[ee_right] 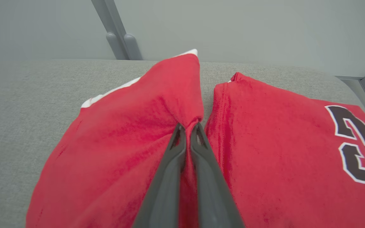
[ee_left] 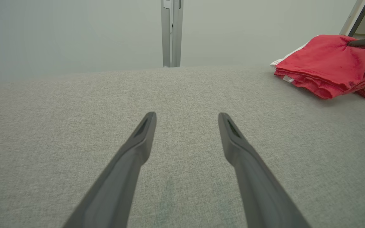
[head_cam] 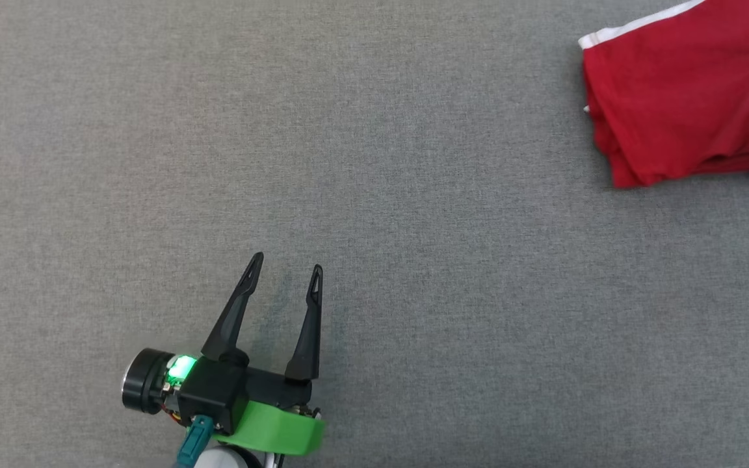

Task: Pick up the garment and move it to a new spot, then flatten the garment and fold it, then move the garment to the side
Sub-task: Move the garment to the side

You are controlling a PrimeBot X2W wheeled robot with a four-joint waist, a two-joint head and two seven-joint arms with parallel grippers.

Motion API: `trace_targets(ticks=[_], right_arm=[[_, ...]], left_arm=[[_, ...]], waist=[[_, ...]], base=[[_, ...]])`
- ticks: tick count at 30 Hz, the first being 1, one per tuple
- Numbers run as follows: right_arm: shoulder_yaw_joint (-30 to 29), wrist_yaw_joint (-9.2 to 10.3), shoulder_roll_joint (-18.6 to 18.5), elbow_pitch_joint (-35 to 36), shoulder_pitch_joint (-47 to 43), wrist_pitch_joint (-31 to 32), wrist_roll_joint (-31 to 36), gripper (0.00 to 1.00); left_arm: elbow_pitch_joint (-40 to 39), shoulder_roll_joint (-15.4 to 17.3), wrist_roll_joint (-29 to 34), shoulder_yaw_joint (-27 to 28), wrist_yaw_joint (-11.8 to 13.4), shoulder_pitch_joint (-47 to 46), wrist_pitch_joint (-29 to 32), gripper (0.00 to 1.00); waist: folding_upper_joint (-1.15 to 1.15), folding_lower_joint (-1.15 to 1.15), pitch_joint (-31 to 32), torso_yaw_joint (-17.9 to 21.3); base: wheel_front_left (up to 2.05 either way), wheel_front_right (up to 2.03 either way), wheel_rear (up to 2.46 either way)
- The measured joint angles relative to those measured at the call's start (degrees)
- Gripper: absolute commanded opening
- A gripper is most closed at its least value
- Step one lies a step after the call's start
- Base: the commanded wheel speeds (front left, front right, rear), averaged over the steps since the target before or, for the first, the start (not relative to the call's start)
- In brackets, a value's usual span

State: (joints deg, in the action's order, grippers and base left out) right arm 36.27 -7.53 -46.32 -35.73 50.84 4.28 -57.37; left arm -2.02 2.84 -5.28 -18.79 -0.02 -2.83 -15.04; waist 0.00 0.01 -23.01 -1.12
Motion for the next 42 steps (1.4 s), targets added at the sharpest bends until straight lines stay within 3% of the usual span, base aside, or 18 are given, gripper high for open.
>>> trace_targets(ticks=[10, 18, 26, 31, 32, 33, 34, 42], right_arm=[[0.8, 0.0, -7.6, -1.2, 7.0, 1.7, 4.0, 0.0], [0.9, 0.0, -12.8, -0.8, 7.7, 2.1, 4.9, 0.0], [0.6, 0.0, -16.8, -1.1, 5.8, 1.7, 4.2, 0.0], [-0.2, -0.01, -16.8, -4.5, 5.4, -0.7, 5.4, 0.0], [-0.3, 0.0, -16.4, -5.5, 5.5, -1.2, 6.1, 0.05], [-0.6, -0.01, -15.8, -6.9, 5.8, -2.0, 7.2, 0.26], [-1.0, -0.01, -15.1, -8.6, 6.4, -3.4, 8.9, 1.0], [-4.3, -0.01, -8.3, -20.3, 11.8, -15.2, 23.3, 1.0]], left_arm=[[0.1, 0.0, 2.4, 0.5, -1.8, -1.5, 0.0, 1.0], [0.0, 0.2, 3.3, 0.9, -2.5, -1.7, 0.0, 1.0], [-0.4, 0.8, 3.9, 1.2, -2.8, -2.3, 0.0, 1.0], [-0.4, 1.5, 4.4, 1.1, -3.1, -2.5, 0.0, 1.0], [-0.4, 1.5, 4.5, 1.0, -3.1, -2.6, 0.0, 1.0], [-0.3, 1.5, 4.5, 0.9, -3.1, -2.8, 0.0, 1.0], [-0.3, 1.5, 4.6, 0.8, -3.1, -3.1, 0.0, 1.0], [0.6, 1.5, 4.6, 0.1, -3.3, -3.7, 0.0, 1.0]], waist=[[0.0, 0.0, -4.0, 0.8], [0.0, 0.0, -5.8, 0.5], [0.0, 0.0, -7.3, 0.6], [0.0, 0.0, -8.2, 1.0], [0.0, 0.0, -8.3, 1.0], [0.0, 0.0, -8.5, 1.1], [0.0, 0.0, -8.6, 1.2], [0.0, 0.0, -7.9, 0.9]], base=[[0.0, 0.0, 0.0], [0.0, 0.0, 0.0], [0.0, 0.0, 0.0], [0.0, 0.0, 0.0], [0.0, 0.0, 0.0], [0.0, 0.0, 0.0], [0.0, 0.0, 0.0], [0.0, 0.0, 0.0]])
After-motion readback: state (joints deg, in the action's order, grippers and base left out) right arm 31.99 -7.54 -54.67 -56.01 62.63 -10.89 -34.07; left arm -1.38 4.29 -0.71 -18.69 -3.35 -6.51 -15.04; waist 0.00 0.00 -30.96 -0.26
